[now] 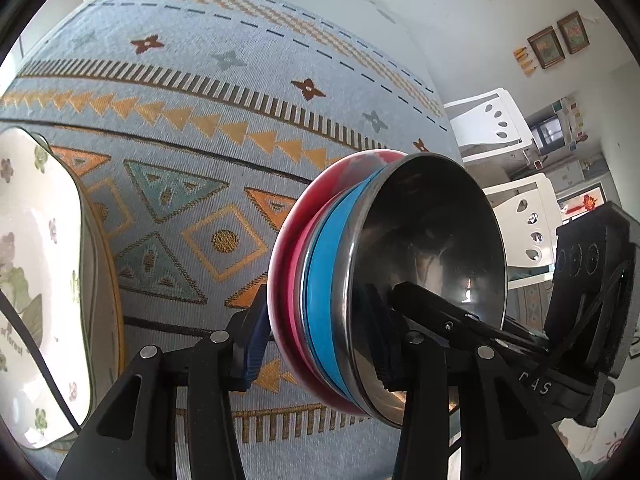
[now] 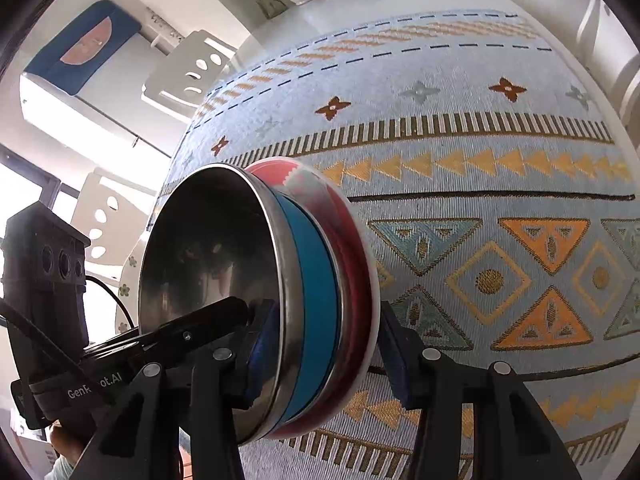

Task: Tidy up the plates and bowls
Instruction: 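Lift the nested bowl stack and carry it over the forest plate stack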

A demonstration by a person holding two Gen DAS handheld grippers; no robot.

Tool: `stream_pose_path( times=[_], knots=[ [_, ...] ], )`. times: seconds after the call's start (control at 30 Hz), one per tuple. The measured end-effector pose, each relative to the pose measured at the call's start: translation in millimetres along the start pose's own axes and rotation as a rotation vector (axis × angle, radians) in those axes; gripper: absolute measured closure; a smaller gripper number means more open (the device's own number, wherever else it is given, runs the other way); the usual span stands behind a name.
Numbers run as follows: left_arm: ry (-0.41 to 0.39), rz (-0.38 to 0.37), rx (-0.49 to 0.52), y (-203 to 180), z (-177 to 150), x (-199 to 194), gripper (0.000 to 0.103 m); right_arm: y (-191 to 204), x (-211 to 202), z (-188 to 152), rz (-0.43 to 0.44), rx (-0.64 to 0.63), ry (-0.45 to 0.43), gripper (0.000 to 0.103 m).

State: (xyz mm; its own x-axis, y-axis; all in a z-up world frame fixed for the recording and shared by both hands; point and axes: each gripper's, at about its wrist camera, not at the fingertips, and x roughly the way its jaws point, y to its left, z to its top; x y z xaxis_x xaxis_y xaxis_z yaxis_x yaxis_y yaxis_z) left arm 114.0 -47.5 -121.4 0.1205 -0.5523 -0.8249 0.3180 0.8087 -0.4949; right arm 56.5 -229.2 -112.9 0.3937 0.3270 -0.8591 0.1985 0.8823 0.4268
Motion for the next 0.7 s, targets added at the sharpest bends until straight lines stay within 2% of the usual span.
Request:
stream_pose_path(
  times=[0.4,0.57,0.7],
  knots=[
    [-0.098,-0.015,-0.012,-10.6,-6.4,-40.6,0.064,18.1,-30.8,6.0,0.021,-0.049,-0.035,0.055],
    [-0.16,0.017,-0.048,-3.8,-14.0,-67.6,0.064,45.4,-39.2,7.5,0.034,-0.114,-0.034,0.055],
    [-0.215,0.039,-0.106,16.2,-22.3,-97.5,0.064,75.8,-39.6,4.1,0.051,-0.18,-0.019,0.055]
  ],
)
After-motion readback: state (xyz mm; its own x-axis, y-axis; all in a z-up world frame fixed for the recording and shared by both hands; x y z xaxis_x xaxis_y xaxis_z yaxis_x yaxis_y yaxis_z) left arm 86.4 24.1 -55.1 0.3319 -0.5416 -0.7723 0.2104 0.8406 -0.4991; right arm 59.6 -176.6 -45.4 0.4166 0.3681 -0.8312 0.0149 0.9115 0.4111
